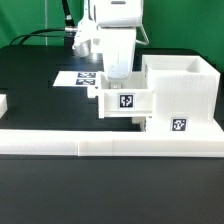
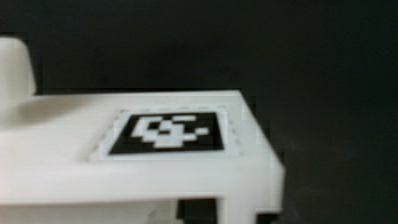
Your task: Assemble drawer
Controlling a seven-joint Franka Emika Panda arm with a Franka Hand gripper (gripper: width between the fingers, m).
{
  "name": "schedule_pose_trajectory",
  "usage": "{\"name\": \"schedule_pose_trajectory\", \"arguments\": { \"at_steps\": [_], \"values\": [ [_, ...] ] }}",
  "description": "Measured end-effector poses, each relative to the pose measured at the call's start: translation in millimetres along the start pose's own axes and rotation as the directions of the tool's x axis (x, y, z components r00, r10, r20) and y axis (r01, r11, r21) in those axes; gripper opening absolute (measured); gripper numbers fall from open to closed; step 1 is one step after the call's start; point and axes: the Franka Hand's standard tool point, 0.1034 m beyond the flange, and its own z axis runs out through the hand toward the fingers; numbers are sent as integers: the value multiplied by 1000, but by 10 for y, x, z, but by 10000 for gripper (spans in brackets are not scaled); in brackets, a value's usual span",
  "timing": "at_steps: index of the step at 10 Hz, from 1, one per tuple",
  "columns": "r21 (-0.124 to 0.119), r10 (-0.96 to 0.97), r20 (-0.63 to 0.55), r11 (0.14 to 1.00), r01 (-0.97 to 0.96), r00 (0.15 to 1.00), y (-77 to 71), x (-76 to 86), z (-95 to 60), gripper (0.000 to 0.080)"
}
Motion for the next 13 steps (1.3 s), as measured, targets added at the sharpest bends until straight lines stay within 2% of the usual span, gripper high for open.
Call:
{"name": "schedule_pose_trajectory", "arguments": {
  "at_steps": [3, 6, 7, 13],
  "values": [
    [6, 16, 5, 1000, -16, 1000, 31, 10, -7, 44],
    [-4, 64, 0, 998, -64, 998, 91, 47, 10, 44],
    [-16, 68, -3, 998, -68, 998, 82, 30, 16, 44],
    [-18, 42, 4, 999, -42, 999, 39, 56, 35, 44]
  ]
}}
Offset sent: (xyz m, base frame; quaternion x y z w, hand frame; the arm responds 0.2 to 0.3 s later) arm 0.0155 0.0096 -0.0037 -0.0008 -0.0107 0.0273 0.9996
